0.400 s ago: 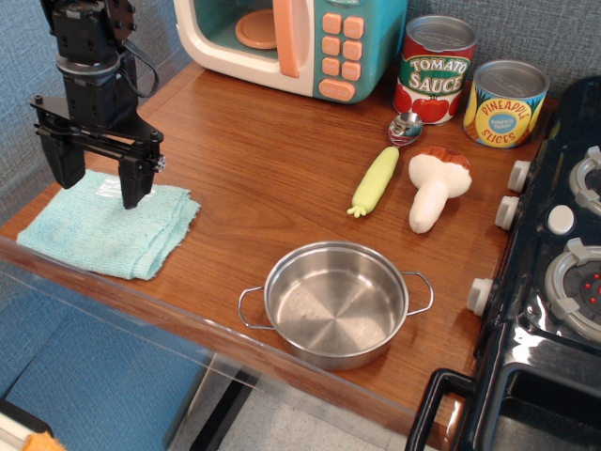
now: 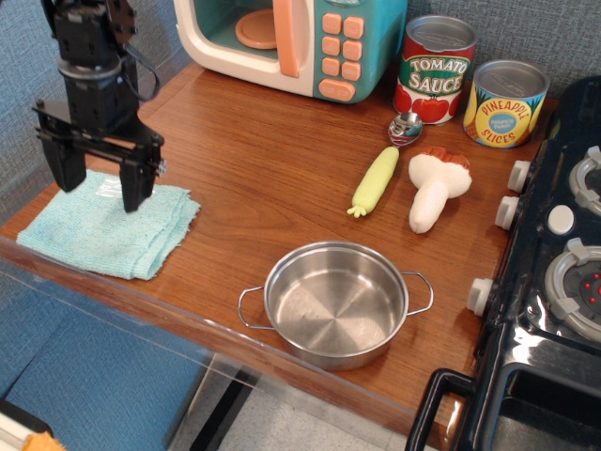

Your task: Move mushroom and place it to the left side of the towel.

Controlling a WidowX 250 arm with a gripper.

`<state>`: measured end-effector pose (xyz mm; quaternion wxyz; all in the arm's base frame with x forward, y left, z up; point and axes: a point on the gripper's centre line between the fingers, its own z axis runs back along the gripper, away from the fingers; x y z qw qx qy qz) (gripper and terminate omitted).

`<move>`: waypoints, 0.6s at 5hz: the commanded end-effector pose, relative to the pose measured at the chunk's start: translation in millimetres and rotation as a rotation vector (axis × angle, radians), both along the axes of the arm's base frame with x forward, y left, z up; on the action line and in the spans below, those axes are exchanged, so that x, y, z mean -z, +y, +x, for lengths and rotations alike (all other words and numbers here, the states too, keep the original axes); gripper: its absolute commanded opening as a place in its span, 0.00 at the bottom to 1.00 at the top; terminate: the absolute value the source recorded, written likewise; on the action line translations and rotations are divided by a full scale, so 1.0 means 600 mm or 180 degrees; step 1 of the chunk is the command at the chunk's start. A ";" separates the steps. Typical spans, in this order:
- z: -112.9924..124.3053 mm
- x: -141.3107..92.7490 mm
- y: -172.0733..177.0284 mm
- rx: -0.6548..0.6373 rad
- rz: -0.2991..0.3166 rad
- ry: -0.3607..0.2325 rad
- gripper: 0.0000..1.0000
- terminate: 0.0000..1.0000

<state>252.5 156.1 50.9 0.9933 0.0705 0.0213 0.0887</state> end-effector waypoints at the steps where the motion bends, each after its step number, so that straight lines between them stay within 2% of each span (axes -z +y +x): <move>1: 0.037 -0.035 -0.075 0.0155 -0.0285 -0.0341 1.00 0.00; 3: 0.164 -0.056 -0.240 0.0386 -0.0270 -0.0652 1.00 0.00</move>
